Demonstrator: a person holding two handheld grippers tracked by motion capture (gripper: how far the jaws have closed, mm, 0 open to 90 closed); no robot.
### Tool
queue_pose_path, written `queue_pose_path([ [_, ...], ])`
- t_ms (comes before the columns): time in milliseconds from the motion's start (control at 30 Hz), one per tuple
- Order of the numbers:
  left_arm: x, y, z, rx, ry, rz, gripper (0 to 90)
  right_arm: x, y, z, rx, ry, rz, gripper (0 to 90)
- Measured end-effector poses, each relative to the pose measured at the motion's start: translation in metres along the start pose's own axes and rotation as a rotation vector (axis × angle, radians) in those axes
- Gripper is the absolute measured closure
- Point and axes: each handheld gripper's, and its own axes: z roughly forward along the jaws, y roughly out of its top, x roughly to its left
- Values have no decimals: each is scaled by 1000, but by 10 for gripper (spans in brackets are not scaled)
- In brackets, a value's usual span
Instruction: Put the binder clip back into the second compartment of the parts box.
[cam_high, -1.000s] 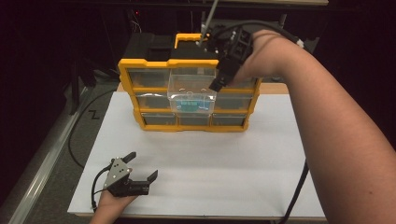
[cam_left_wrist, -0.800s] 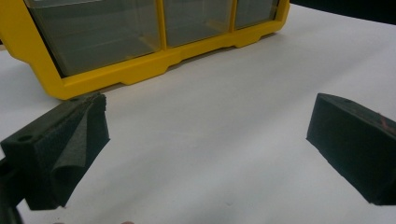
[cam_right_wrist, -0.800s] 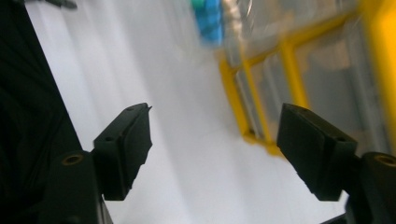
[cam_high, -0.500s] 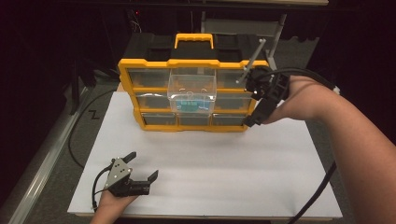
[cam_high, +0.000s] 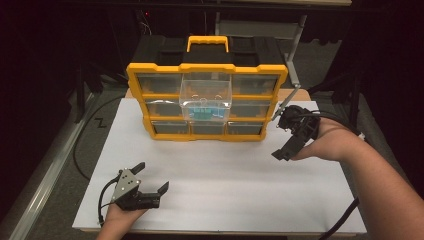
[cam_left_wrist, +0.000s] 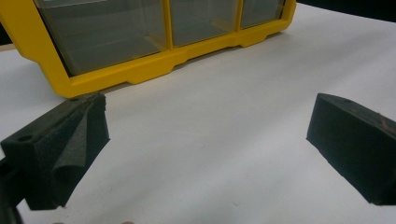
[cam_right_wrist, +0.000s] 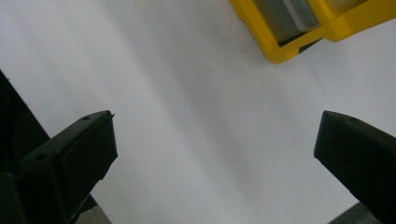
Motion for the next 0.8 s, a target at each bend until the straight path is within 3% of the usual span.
queue_pose_path([
  [167, -1, 0, 2, 10, 0, 9, 2, 2, -7, 30, 17, 14, 13, 1],
  [600, 0, -2, 4, 21, 14, -4, 2, 19, -28, 131, 73, 91, 49, 1],
  [800, -1, -2, 3, 21, 18, -6, 2, 24, -30, 145, 81, 93, 52, 1],
])
